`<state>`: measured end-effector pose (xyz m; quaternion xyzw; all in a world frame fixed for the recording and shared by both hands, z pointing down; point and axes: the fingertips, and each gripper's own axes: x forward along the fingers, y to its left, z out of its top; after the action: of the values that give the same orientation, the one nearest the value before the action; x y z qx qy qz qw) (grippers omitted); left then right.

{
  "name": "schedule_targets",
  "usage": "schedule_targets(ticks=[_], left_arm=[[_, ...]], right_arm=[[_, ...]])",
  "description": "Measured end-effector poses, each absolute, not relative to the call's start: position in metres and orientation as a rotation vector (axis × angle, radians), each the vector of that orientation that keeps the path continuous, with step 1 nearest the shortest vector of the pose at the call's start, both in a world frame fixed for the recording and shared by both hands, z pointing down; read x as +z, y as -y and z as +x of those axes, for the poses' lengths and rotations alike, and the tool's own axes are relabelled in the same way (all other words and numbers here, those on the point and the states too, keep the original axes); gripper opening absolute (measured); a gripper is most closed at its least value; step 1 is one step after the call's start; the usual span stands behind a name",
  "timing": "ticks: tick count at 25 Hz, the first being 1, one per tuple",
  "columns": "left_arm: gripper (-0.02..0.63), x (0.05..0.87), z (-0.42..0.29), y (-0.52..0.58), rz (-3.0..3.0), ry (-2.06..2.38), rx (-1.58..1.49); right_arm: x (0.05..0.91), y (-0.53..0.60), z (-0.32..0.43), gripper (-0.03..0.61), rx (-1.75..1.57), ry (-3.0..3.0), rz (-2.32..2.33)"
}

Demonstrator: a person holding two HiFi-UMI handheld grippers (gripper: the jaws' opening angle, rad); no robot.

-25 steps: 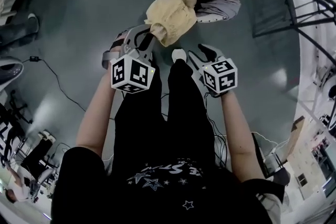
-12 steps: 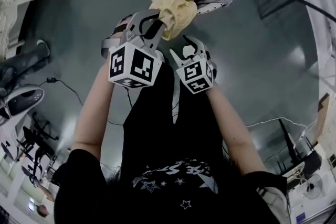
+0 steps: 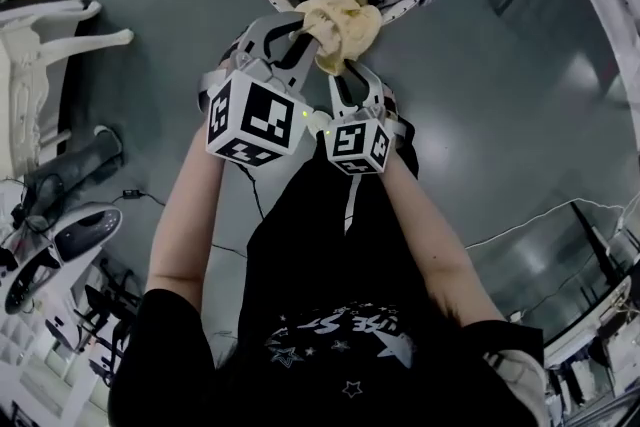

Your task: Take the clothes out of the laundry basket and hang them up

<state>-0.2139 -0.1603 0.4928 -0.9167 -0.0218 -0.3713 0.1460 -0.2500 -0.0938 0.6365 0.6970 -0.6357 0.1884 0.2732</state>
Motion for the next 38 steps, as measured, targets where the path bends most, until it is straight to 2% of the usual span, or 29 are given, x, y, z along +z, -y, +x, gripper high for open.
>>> schedule_targets(ticks=[1, 6, 12, 20, 24, 38], left_arm=[[0.052, 0.491, -0.218, 0.163, -2.636, 0.060, -1.069], [0.052, 0.476, -0.240, 0.184, -2.619, 0.016, -1.074], [0.052, 0.432, -0.255, 0.192, -2.595, -0.034, -1.043], [0.052, 0.323, -0.245, 0.204, -2.473, -0.148, -0.861], [0.052, 0.268, -0.233, 0.221, -2.404, -0.199, -0.792], [0.052, 0.080, -0.156, 0.205, -2.405, -0.431, -0.373]], right_arm=[[0.629, 0.093, -0.247, 0.089, 0.503, 1.693, 1.917], [0.585, 0.072, -0.232, 0.061, 0.527, 1.674, 2.029], [0.504, 0.046, -0.195, 0.048, 0.491, 1.708, 2.098], [0.369, 0.049, -0.162, 0.041, 0.353, 1.850, 2.105], [0.305, 0.047, -0.123, 0.041, 0.354, 1.959, 2.083], [0.102, 0.016, -0.058, 0.037, -0.006, 2.172, 2.149]])
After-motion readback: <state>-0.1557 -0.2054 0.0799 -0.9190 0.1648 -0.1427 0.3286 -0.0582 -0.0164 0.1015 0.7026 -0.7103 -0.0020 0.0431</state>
